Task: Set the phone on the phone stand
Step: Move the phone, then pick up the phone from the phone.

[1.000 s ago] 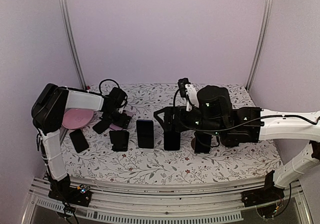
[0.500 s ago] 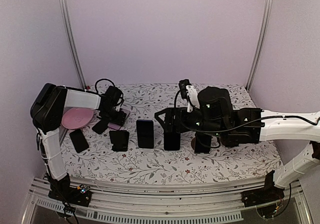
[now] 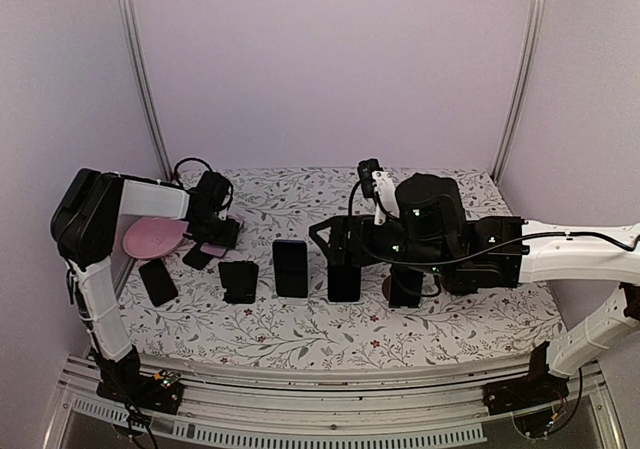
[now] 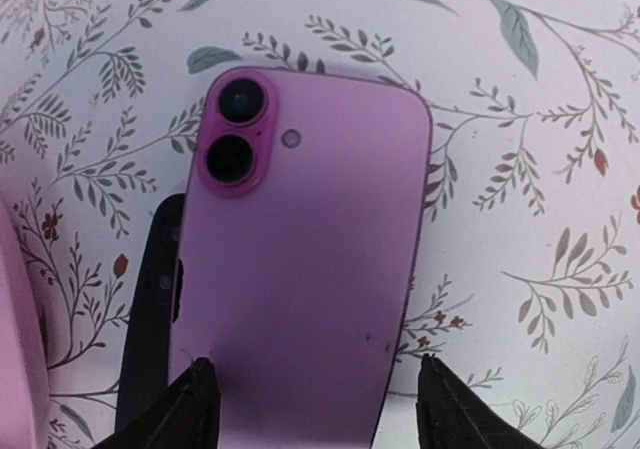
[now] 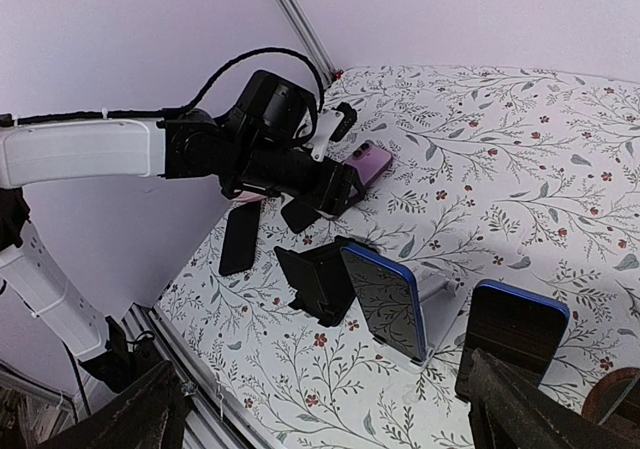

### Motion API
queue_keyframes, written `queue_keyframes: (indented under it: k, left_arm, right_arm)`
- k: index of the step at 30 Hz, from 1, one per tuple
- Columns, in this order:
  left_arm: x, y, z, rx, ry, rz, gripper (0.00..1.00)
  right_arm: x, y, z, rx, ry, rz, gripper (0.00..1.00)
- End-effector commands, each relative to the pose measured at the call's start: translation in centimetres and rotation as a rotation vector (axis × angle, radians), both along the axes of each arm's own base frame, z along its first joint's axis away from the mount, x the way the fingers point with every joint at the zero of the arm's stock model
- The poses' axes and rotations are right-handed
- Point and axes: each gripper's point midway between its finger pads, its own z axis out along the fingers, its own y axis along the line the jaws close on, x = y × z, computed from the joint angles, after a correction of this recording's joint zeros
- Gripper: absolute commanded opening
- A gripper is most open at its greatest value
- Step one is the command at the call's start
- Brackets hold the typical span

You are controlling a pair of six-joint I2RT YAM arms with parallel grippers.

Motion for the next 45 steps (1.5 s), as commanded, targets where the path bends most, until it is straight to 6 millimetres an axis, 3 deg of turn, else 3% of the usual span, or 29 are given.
queue_keyframes:
  k: [1, 7, 15, 24, 25, 29, 35, 45]
  left_arm:
    - [-1.5, 2.4, -0.3, 0.02, 0.04, 0.07, 0.67]
    - [-2.3, 3.2, 0.0, 0.018, 0.032, 0.084, 0.68]
    - [-0.5, 2.7, 2.1, -0.006, -0.017, 0.059, 0.96]
    - [1.2, 2.7, 0.8, -0.016, 0.04, 0.018, 0.97]
    - [1.0, 2.7, -0.6, -0.011, 0.075, 0.011, 0.97]
    - [0.6, 2.5, -2.2, -0.015, 0.121, -0.002, 0.97]
    - [0.2, 2.9, -3.4, 0.007, 0.147, 0.01, 0.92]
    - [0.2, 3.2, -3.0, 0.025, 0.14, 0.019, 0.66]
  right_arm:
    - [0.1, -0.5, 1.3, 0.032, -0.015, -0.007, 0.99]
    - [-0.1, -0.4, 1.3, 0.034, -0.014, 0.004, 0.99]
    - [-0.2, -0.6, 1.6, 0.03, -0.018, 0.006, 0.99]
    - [-0.3, -1.7, 1.9, 0.031, -0.022, -0.013, 0.99]
    - [-0.3, -1.7, 1.9, 0.031, -0.022, -0.014, 0.99]
    - [-0.3, -1.8, 1.8, 0.031, -0.02, -0.014, 0.99]
    - [-0.4, -1.8, 1.8, 0.034, -0.015, -0.011, 0.99]
    - [-0.4, -1.7, 1.8, 0.039, -0.013, -0.011, 0.99]
